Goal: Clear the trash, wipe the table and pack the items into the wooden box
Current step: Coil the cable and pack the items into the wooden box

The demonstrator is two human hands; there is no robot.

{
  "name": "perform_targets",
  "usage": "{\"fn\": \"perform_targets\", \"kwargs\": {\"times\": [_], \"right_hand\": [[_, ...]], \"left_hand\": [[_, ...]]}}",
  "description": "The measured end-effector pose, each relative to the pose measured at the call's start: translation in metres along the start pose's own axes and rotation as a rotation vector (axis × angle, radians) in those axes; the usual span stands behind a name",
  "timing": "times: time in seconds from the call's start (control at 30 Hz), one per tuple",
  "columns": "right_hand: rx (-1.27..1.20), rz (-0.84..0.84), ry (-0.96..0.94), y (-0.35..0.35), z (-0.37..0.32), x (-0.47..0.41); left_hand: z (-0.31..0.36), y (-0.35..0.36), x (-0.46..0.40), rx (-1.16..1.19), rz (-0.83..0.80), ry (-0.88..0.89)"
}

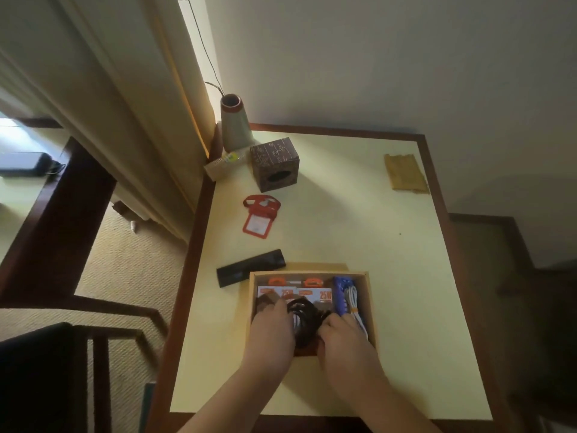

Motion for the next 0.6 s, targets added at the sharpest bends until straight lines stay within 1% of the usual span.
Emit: {"fn": "perform_targets", "kwargs": {"times": [0.1,0.13,0.2,0.27,0.37,0.47,0.53,0.6], "right_hand": [[-0.043,-0.112,0.007,-0.004,-0.002,0.0],[-0.053,-0.125,0.006,-0.01,-0.003,0.0],[-0.08,-0.099,0.027,-0.031,0.0,-0.003],[-0.154,-0.045,0.038,-0.056,-0.002,-0.013],[-0.212,0.021,0.024,-0.08,-0.015,-0.046],[-0.203,0.054,-0.003,-0.087,-0.036,-0.087],[-0.186,0.04,-0.05,-0.086,-0.058,-0.112],[-0.152,0.014,-0.118,-0.086,-0.09,-0.138]], "left_hand": [[0.003,0.011,-0.002,-0.213,-0.164,0.095],[0.004,0.013,-0.002,-0.285,-0.187,0.123],[0.008,0.016,-0.004,-0.437,-0.182,0.197],[0.012,0.012,-0.003,-0.517,-0.143,0.235],[0.017,0.007,-0.002,-0.487,-0.088,0.287],[0.023,0.004,0.004,-0.46,-0.058,0.336],[0.025,0.002,0.01,-0.465,-0.038,0.361],[0.028,-0.005,0.018,-0.421,0.015,0.401]]}}
Point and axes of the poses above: each hand's wrist, its own x-axis away from the middle knuckle, its own y-axis out of the palm, z = x × y, the point moved 10 cm from there along -x, towards the middle knuckle, and after that the axes turned 8 degrees about y, right-handed, at the moved point
